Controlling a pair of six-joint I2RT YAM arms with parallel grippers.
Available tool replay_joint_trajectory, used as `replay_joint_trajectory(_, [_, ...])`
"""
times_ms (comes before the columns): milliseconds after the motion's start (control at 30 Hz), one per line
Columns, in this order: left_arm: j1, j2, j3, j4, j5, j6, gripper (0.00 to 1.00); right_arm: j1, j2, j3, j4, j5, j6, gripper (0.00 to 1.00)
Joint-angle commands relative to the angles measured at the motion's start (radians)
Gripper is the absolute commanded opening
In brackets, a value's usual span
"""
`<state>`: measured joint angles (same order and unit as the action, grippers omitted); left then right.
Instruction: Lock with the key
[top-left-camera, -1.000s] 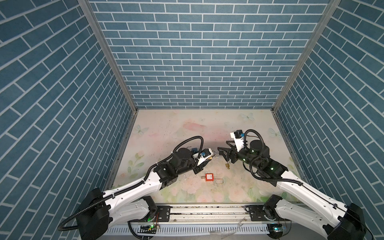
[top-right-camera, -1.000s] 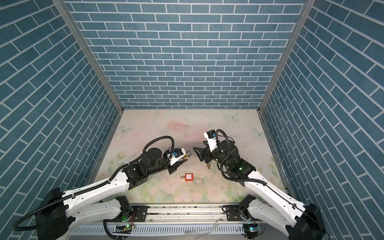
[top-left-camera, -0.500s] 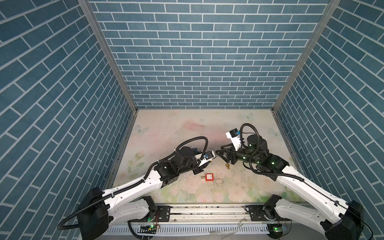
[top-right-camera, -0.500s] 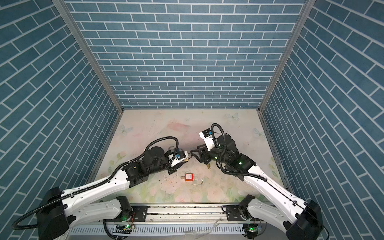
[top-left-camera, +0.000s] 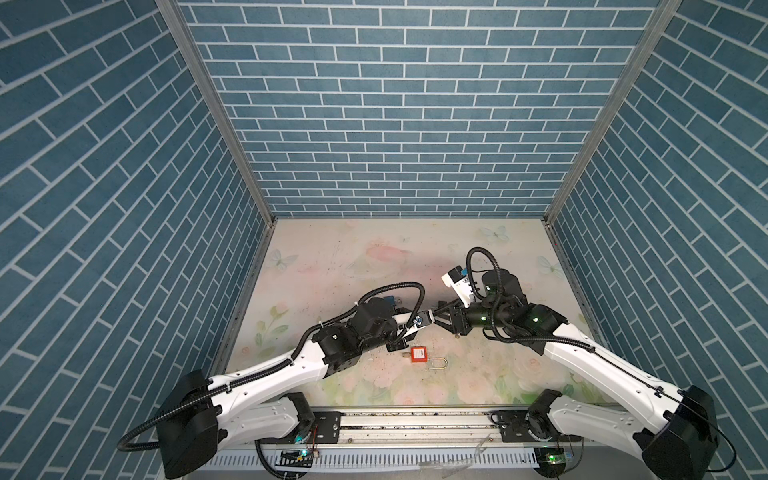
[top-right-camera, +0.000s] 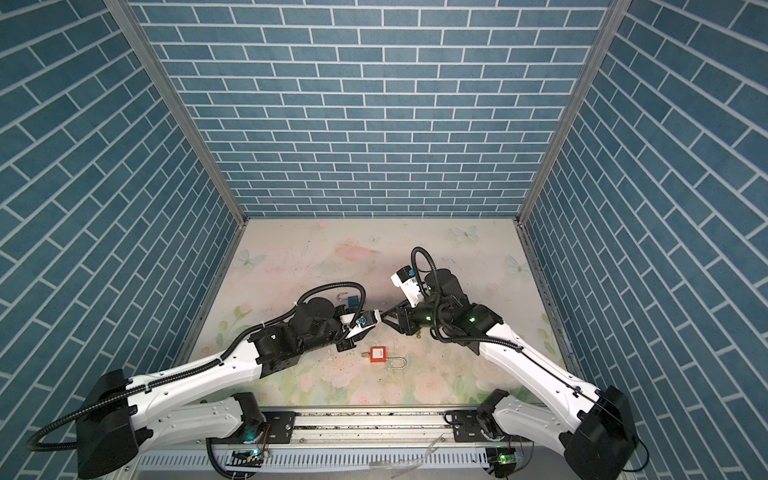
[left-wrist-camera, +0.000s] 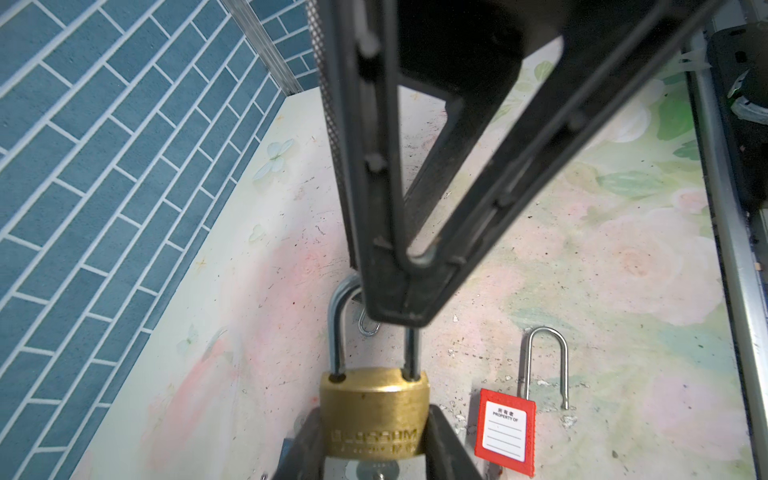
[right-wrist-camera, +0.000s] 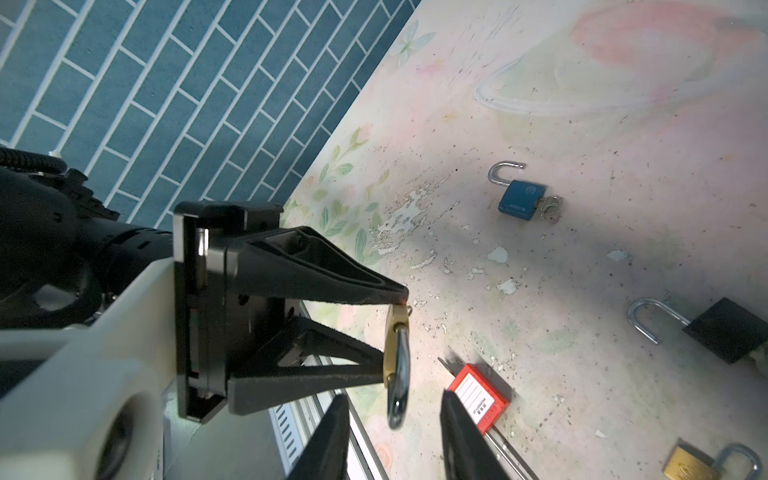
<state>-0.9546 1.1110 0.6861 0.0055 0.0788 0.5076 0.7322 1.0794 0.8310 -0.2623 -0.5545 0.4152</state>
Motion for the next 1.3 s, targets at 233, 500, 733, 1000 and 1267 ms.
replay_joint_trajectory(233, [-0.014, 0.006, 0.011, 0.031, -0.021, 0.043, 0.0, 0.0, 0.007, 0.0, 0.0, -0.008, 0.017, 0.29])
replay_joint_trajectory(500, [-0.03, 0.015, 0.008, 0.034, -0.045, 0.061, 0.0, 0.0, 0.014, -0.019, 0.033, -0.013, 0.038, 0.13])
replay_joint_trajectory(733, [-0.043, 0.003, -0.009, 0.077, -0.086, 0.063, 0.0, 0.001, 0.035, -0.037, 0.057, -0.035, 0.059, 0.01])
replay_joint_trajectory(1000, [-0.06, -0.043, -0.045, 0.176, -0.133, 0.068, 0.0, 0.0, 0.052, -0.048, 0.065, -0.045, 0.088, 0.0])
replay_joint_trajectory(1267, [-0.072, -0.044, -0.011, 0.216, -0.106, 0.066, 0.0, 0.0, 0.083, -0.059, 0.077, -0.094, 0.088, 0.0])
